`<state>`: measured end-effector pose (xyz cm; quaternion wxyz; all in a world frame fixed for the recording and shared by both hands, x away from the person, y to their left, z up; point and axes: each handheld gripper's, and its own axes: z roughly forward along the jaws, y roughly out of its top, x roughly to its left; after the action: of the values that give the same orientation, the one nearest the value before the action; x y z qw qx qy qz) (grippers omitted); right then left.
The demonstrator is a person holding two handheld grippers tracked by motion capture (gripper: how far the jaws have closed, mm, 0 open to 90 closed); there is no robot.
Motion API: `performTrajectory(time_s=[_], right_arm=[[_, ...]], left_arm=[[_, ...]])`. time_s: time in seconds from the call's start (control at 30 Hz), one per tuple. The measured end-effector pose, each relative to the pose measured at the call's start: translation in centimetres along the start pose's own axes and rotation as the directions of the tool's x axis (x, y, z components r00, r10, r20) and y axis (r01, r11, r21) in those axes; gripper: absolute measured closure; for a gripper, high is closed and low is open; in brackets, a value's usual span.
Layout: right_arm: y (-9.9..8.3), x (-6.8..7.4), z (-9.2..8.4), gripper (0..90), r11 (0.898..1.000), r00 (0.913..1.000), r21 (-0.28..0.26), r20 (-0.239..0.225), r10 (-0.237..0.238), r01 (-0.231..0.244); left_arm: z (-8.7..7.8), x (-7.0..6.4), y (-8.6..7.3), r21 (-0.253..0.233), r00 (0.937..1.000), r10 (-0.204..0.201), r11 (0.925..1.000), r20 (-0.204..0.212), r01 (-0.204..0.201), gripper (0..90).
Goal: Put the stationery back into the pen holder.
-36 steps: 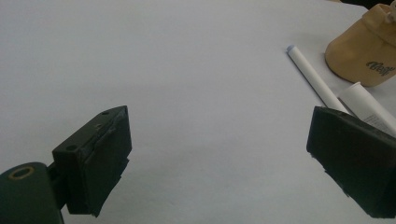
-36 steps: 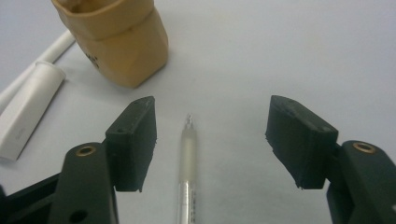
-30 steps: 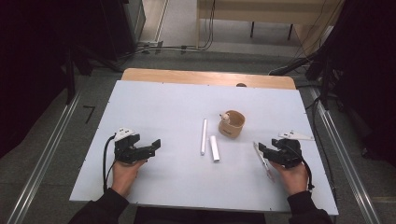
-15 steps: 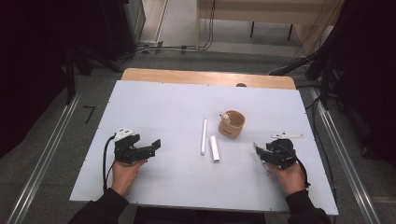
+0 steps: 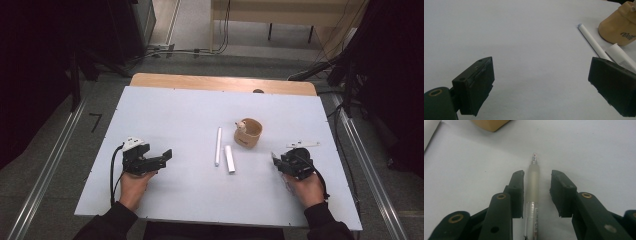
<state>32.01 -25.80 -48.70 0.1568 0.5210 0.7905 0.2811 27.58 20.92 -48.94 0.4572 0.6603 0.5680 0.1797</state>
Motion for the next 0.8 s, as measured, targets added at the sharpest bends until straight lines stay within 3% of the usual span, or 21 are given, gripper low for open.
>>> performTrajectory(time_s=[0.8], right_arm=[[0.35,0.17,0.29,68.1,0.999,0.9998,0.048,0.001,-0.019,0.019]], left_arm=[[0.01,-0.04,-0.01,0.001,1.0000,0.002,1.0000,-0.001,-0.002,6.6]])
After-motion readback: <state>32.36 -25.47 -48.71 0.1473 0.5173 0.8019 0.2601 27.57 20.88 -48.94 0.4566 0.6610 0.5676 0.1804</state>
